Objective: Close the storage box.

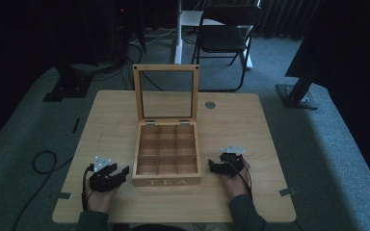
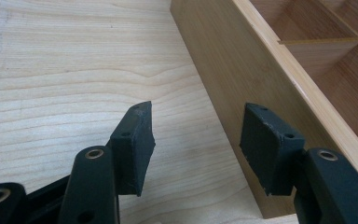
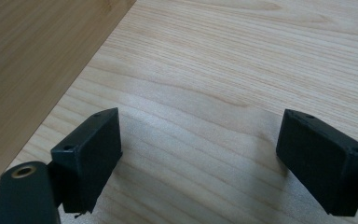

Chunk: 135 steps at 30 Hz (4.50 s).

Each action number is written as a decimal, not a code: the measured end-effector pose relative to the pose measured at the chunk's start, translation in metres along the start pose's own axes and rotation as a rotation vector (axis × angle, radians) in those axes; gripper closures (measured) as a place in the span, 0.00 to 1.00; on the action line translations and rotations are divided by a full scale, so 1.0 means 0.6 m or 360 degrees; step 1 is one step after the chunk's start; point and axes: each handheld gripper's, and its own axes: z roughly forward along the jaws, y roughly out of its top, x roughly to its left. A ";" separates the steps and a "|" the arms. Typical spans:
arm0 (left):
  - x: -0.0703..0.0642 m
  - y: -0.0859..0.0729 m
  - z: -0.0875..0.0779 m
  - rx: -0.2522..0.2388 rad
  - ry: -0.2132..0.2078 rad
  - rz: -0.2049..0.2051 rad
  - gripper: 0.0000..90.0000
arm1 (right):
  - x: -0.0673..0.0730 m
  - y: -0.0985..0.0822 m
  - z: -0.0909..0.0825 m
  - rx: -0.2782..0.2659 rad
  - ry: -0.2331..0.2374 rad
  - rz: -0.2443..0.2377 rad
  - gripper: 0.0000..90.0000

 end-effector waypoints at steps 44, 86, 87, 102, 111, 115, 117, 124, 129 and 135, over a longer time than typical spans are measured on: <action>0.009 -0.002 -0.001 -0.0003 -0.0015 -0.0060 0.50 | 0.018 0.117 -0.053 -0.0157 0.0141 -0.0100 0.41; 0.013 0.003 -0.009 -0.0015 0.0000 -0.0030 0.50 | 0.023 0.305 0.007 -0.0278 0.0235 -0.0062 0.45; 0.013 0.003 -0.009 -0.0014 0.0002 -0.0030 0.50 | 0.021 0.308 0.010 -0.0271 0.0236 -0.0048 0.45; 0.016 0.000 -0.011 -0.0015 0.0011 -0.0034 0.49 | 0.015 0.344 0.035 -0.0243 0.0233 -0.0054 0.40; 0.016 0.000 -0.011 -0.0015 0.0008 -0.0033 0.49 | 0.021 0.376 0.045 -0.0239 0.0236 -0.0055 0.43; 0.017 0.000 -0.012 -0.0020 0.0011 -0.0037 0.49 | 0.022 0.384 0.053 -0.0222 0.0245 -0.0045 0.43; 0.017 0.000 -0.012 -0.0017 0.0013 -0.0036 0.49 | 0.022 0.387 0.057 -0.0218 0.0245 -0.0030 0.43; 0.017 -0.001 -0.013 -0.0013 0.0012 -0.0037 0.49 | 0.024 0.395 0.062 -0.0249 0.0281 0.0003 0.46; 0.016 -0.001 -0.014 -0.0016 0.0005 -0.0036 0.49 | 0.019 0.395 0.062 -0.0271 0.0306 -0.0008 0.48; 0.016 -0.002 -0.013 -0.0014 0.0009 -0.0033 0.49 | 0.012 0.400 0.060 -0.0337 0.0344 -0.0004 0.50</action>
